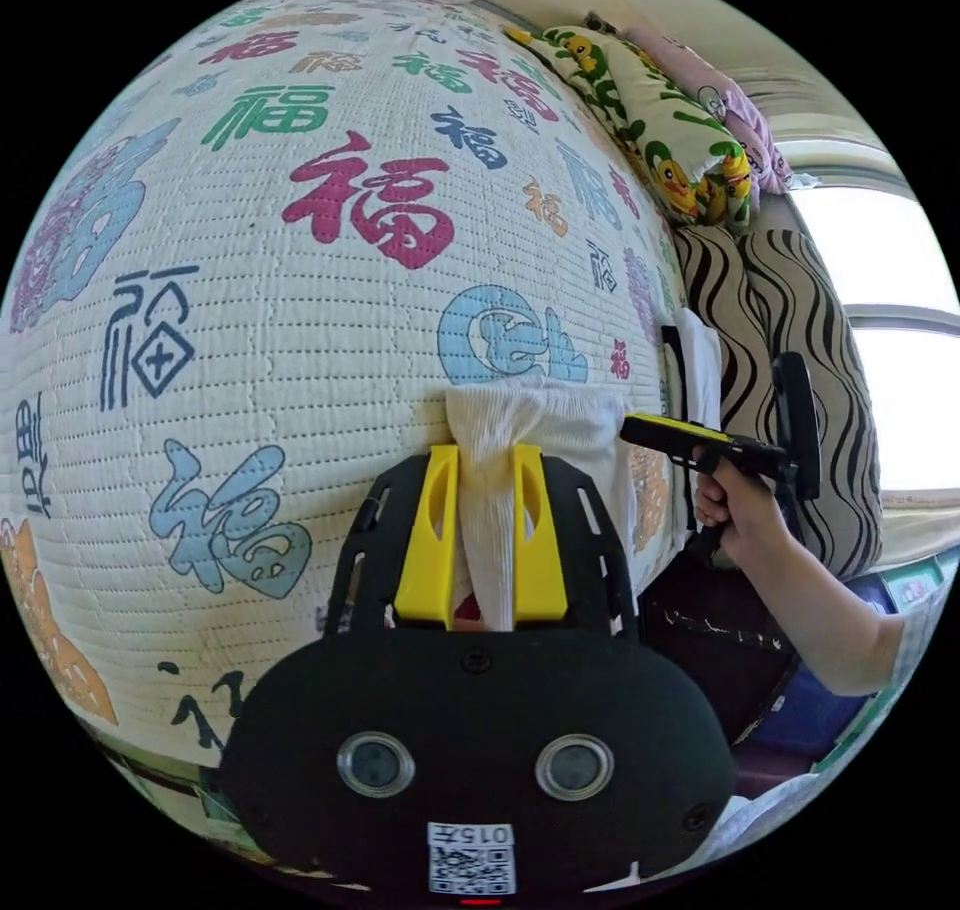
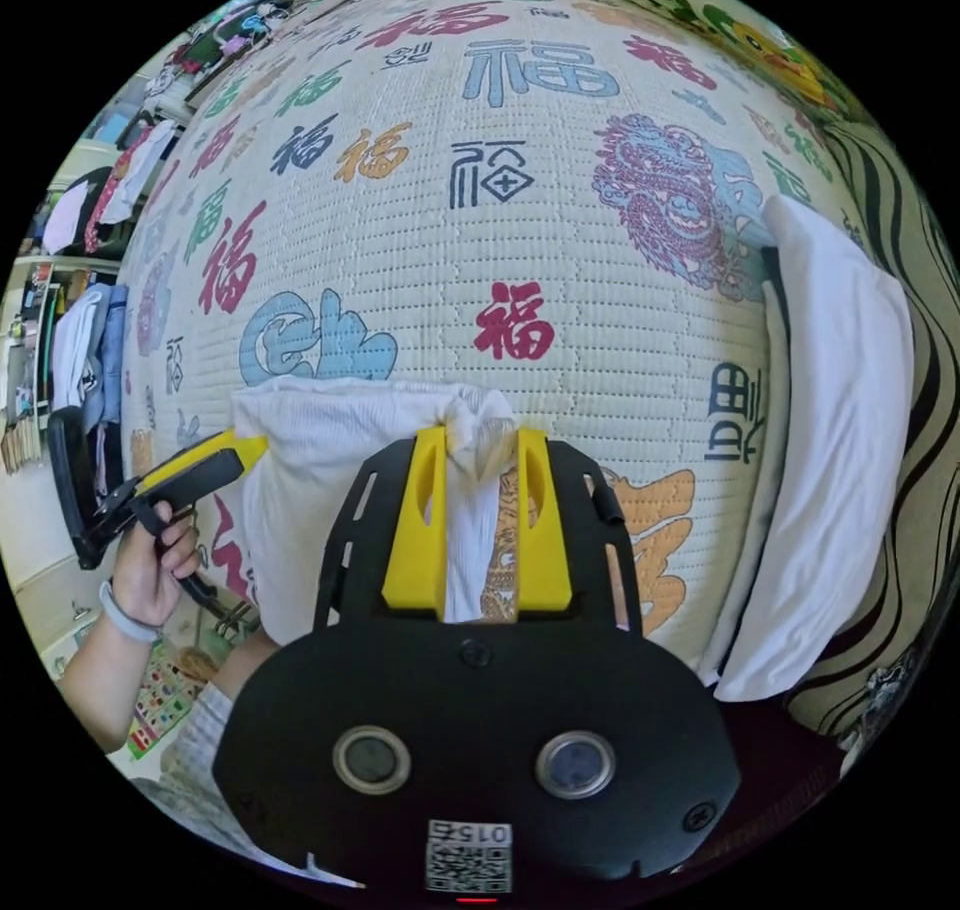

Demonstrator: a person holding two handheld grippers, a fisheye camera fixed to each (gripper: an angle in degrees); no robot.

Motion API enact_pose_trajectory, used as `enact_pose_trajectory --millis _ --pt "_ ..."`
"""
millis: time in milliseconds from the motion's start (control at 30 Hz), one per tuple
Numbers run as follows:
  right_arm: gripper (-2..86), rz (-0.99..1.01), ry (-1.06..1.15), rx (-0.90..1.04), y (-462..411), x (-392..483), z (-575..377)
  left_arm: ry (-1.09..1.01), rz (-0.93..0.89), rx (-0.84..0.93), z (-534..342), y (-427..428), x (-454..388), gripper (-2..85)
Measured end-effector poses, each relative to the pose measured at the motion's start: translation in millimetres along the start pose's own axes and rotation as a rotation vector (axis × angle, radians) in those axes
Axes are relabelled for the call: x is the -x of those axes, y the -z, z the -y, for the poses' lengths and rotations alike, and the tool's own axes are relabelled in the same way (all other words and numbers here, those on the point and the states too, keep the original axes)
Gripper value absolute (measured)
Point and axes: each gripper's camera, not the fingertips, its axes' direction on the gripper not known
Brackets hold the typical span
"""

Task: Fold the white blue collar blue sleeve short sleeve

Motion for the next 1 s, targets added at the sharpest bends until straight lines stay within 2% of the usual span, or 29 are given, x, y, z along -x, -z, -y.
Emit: enact_pose_trajectory --millis 67,167,267,367,533,700,1000 --pt "4.5 0.043 0.03 0.005 -4 17 -4 -0.029 0.014 0.01 -10 9 -2 5.6" --pt "1.4 0.024 0.028 0.037 -13 48 -11 -0.057 -0.171 0.076 -27 18 0 2.3" --pt "0.5 0.082 0.024 0.02 -5 77 -18 -0.045 -0.123 -0.016 -50 55 3 1.5" --pt "0.1 0.182 0.11 -0.056 23 118 -34 -0.052 -0.141 -0.101 -85 107 4 1.1" --pt "-0.1 0.35 0.385 -0.159 79 220 -79 -0.084 -0.069 -0.295 -174 211 5 0.9" --pt "-0.1 0.471 0.637 -0.216 114 319 -111 -0.079 0.09 -0.53 -276 330 7 0.7" --pt "-0.1 0.622 0.985 -0.283 141 516 -119 0.004 0.282 -0.866 -387 466 21 0.7"
